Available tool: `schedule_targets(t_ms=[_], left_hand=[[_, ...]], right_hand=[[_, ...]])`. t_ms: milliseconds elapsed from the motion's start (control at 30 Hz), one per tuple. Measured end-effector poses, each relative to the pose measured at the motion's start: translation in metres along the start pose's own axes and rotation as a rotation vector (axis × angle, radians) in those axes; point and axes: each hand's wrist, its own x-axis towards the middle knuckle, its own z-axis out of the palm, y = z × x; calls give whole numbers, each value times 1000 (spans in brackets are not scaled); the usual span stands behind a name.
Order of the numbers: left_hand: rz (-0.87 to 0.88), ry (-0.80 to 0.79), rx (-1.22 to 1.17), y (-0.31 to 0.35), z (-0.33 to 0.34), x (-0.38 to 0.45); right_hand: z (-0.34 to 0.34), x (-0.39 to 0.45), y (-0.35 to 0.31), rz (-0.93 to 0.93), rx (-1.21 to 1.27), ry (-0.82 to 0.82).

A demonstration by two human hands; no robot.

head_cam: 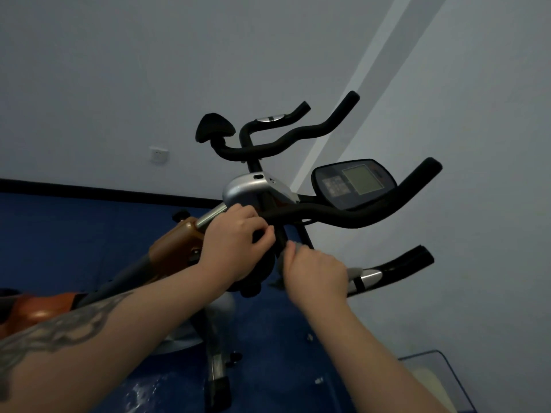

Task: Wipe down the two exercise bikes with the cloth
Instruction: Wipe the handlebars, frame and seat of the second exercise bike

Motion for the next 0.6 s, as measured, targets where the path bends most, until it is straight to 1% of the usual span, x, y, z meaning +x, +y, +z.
schedule_targets(t_ms=[67, 133, 200, 233, 267, 333, 367, 400, 433, 500, 533, 600], left_hand=[[-71, -12, 3, 1, -1, -2], [-106, -28, -5, 1, -3, -3], [-111, -39, -12, 2, -4, -3], [-112, -45, -11, 2, -5, -3], [-112, -53, -7, 2, -5, -2], [-111, -61, -9, 1, -5, -2], [-111, -64, -18, 1, -5, -3], [-112, -65, -28, 1, -6, -3], [-115, -68, -34, 1, -6, -2], [-124, -71, -36, 1, -5, -2], [-129, -72, -37, 1, -5, -2], [-137, -76, -37, 1, -5, -1]], right_hand=[[-2, 18, 2, -19, 132, -164], [-7, 22, 3, -50, 127, -216], [-9, 5, 2, -121, 27, -162], [-7, -6, 6, -164, 2, -80], [-10, -15, 14, -189, 11, 8], [-14, -24, 39, -260, 88, 119], [-10, -24, 56, -325, 116, 144], [-6, -23, 74, -395, 137, 139], [-4, -21, 92, -427, 146, 126], [-8, -21, 119, -418, 158, 71], [-9, -23, 124, -398, 150, 112], [-5, -27, 113, -301, 107, 198]])
